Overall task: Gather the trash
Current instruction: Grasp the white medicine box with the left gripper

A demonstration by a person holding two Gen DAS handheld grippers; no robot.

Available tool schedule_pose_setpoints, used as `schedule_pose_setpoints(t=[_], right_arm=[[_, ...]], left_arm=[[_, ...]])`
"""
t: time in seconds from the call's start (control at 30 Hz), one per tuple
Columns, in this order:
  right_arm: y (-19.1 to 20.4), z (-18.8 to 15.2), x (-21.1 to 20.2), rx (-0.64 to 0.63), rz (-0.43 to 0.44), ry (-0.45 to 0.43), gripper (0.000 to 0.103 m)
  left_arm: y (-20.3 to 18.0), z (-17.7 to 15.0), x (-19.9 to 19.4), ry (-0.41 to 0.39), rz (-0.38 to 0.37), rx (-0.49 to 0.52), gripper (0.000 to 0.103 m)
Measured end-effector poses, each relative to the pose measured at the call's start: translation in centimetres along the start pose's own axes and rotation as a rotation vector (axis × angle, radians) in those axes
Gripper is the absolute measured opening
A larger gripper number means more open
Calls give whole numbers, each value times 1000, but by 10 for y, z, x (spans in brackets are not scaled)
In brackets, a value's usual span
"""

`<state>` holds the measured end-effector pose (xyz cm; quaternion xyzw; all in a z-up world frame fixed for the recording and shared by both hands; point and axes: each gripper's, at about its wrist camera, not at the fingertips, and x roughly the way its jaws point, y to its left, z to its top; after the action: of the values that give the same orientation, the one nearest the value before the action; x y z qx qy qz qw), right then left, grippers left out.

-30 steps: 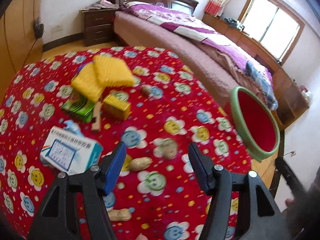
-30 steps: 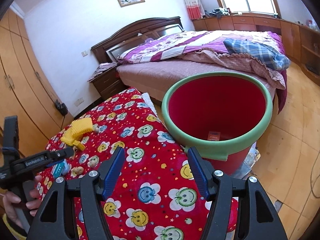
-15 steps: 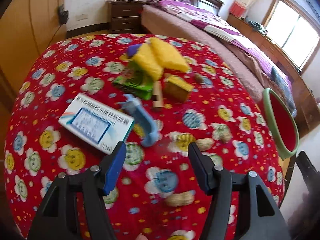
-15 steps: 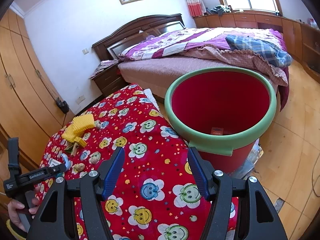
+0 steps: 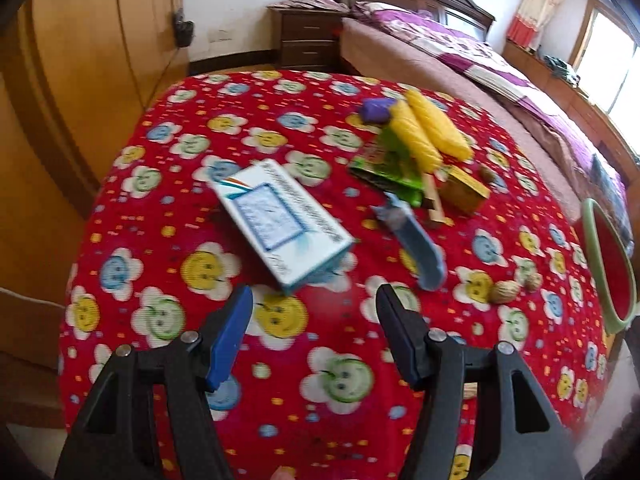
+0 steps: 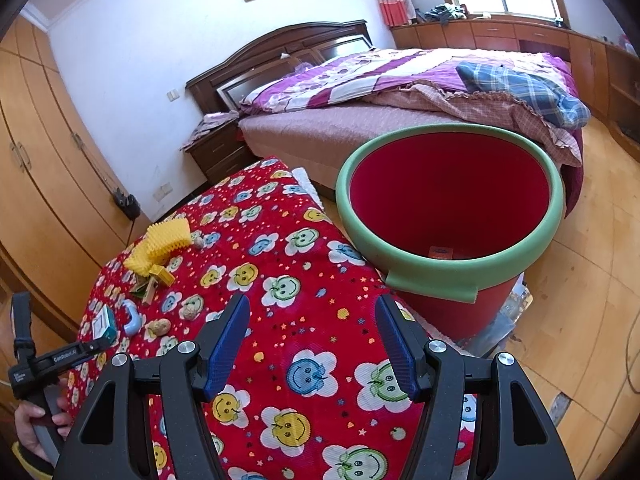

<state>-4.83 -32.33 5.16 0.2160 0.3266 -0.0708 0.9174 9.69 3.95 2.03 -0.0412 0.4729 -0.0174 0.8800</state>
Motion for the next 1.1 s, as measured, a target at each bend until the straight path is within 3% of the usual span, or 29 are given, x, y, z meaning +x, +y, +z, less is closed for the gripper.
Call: schedule_pose_setpoints(t=[0.4,0.63,0.77,0.97,1.1], right_arm=[[8,-3,9,-24,0,32,66],[12,-2,13,-36,-9,41,66],[20,0,19,-55,-5,58,66],[45,4,32,-113,11,86,66],[66,6,47,-150,22,107,66]], left_arm=[[7,41,31,-18,78,-89,64],[7,49,51,11,116,-73,64],[10,45,52,16,90,-87,64],[7,46,46,-9,25,-18,55],[4,55,44,-32,-9,16,54]])
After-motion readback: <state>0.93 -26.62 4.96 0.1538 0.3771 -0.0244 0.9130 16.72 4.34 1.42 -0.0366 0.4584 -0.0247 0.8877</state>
